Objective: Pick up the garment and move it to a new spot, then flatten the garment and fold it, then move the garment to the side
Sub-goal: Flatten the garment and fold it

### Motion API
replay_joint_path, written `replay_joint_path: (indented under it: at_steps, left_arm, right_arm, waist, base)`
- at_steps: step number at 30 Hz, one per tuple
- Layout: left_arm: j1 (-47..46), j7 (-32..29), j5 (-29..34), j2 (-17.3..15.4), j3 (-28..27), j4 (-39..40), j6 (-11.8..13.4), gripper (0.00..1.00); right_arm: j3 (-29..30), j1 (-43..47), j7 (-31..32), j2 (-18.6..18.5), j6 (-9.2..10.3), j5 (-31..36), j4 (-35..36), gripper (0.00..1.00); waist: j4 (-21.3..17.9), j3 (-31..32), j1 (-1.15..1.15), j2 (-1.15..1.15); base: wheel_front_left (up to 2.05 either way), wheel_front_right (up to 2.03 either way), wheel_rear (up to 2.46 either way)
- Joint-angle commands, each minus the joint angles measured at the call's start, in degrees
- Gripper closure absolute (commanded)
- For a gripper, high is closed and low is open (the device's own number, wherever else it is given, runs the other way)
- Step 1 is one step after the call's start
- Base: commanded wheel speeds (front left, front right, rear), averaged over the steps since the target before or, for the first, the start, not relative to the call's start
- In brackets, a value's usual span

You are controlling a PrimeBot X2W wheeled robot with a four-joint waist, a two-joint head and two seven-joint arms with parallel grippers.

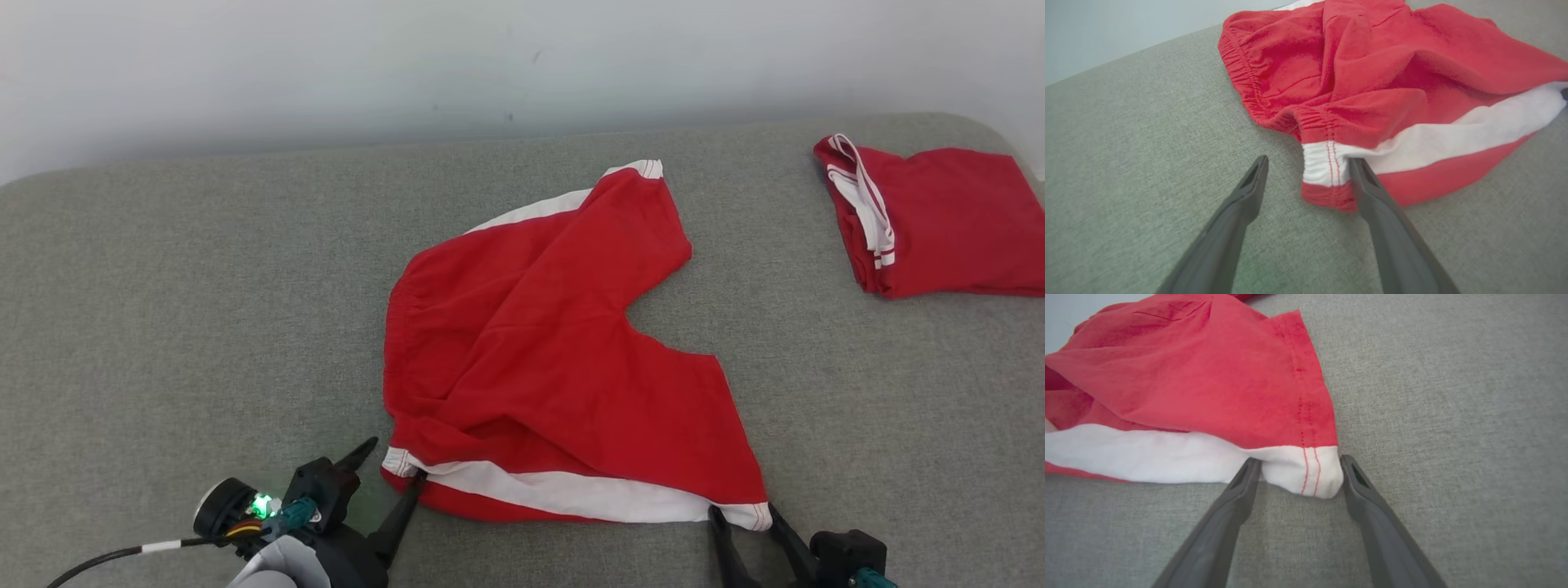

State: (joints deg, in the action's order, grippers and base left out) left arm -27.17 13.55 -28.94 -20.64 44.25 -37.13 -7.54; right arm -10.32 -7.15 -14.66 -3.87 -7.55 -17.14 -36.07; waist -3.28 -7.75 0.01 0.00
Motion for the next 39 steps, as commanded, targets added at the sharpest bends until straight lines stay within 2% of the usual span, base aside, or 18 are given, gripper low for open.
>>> replay_joint_path:
  at_steps: [1, 2, 3, 4, 5, 10, 16, 23, 27, 31, 39]
  left_arm:
    - [-0.9, 0.0, -0.7, -0.2, 1.0, -0.3, 0.1, 0.0]
    - [-1.5, 0.1, -1.5, -0.5, 1.7, -0.6, 0.1, 0.21]
    - [-1.7, 0.2, -2.4, -0.4, 2.3, -0.8, 0.1, 0.52]
    - [-2.0, 0.3, -3.0, -0.3, 3.0, -1.1, 0.1, 0.92]
    - [-2.3, 0.4, -3.7, -0.4, 3.7, -1.4, 0.1, 1.0]
    - [-2.7, 1.3, -5.0, -0.6, 5.7, -0.8, 0.1, 1.0]
    - [-1.3, 1.7, -4.7, -1.9, 3.9, 3.8, 0.1, 1.0]
    - [-5.0, 1.6, -4.7, -3.8, 0.3, 10.7, 0.2, 1.0]
    - [-11.9, -0.6, -4.0, -5.2, -0.5, 13.4, 0.2, 1.0]
    - [-23.1, -4.3, -5.9, -6.3, -0.5, 15.7, 0.2, 1.0]
    - [-48.8, -8.5, -12.4, -5.7, -0.3, 11.2, 0.2, 1.0]
  right_arm:
    - [-0.4, -0.4, 0.1, 0.1, 0.17, -0.4, -1.2, 0.0]
    - [-0.7, -0.9, 0.1, 0.1, 0.17, -0.6, -2.0, 0.25]
    - [-1.0, -1.4, 0.1, 0.2, 0.17, -0.8, -2.7, 0.61]
    - [-1.3, -1.8, 0.1, 0.2, 0.17, -1.1, -3.3, 0.82]
    - [-1.5, -2.1, 0.0, 0.2, 0.17, -1.3, -3.9, 1.0]
    - [-2.0, -2.8, -0.3, 0.0, 0.17, -1.9, -3.7, 1.0]
    - [-1.1, -1.4, -0.5, -2.1, 0.17, -2.1, 4.3, 1.0]
    - [-2.3, -6.9, 0.8, -5.2, 0.17, -2.7, 11.1, 1.0]
    - [-3.3, -15.0, 3.5, -7.1, 0.17, -4.1, 13.9, 1.0]
    - [-3.6, -26.7, 7.2, -8.8, 0.17, -6.3, 14.2, 1.0]
    - [-3.6, -55.3, 14.4, -9.7, 0.17, -11.7, 8.4, 1.0]
  waist:
    - [-0.3, -0.2, -0.01, 0.0]
    - [-0.4, -0.3, -0.01, 0.0]
    - [-0.4, -0.4, -0.01, 0.0]
    - [-0.5, -0.4, -0.01, 0.0]
    - [-0.5, -0.4, -0.01, 0.0]
    - [0.0, 0.4, -0.01, 0.0]
    - [0.7, 1.6, -0.01, 0.0]
    - [0.9, 1.0, -0.01, 0.0]
    - [1.1, -1.8, -0.01, 0.0]
    - [1.7, -7.1, -0.01, 0.0]
    - [2.7, -18.4, -0.01, 0.0]
  base:
    - [0.0, 0.0, 0.0]
    - [0.0, 0.0, 0.0]
    - [0.0, 0.0, 0.0]
    - [0.0, 0.0, 0.0]
    - [0.0, 0.0, 0.0]
    - [0.0, 0.0, 0.0]
    - [0.0, 0.0, 0.0]
    - [0.0, 0.0, 0.0]
    - [0.0, 0.0, 0.0]
    - [0.0, 0.0, 0.0]
    - [0.0, 0.0, 0.0]
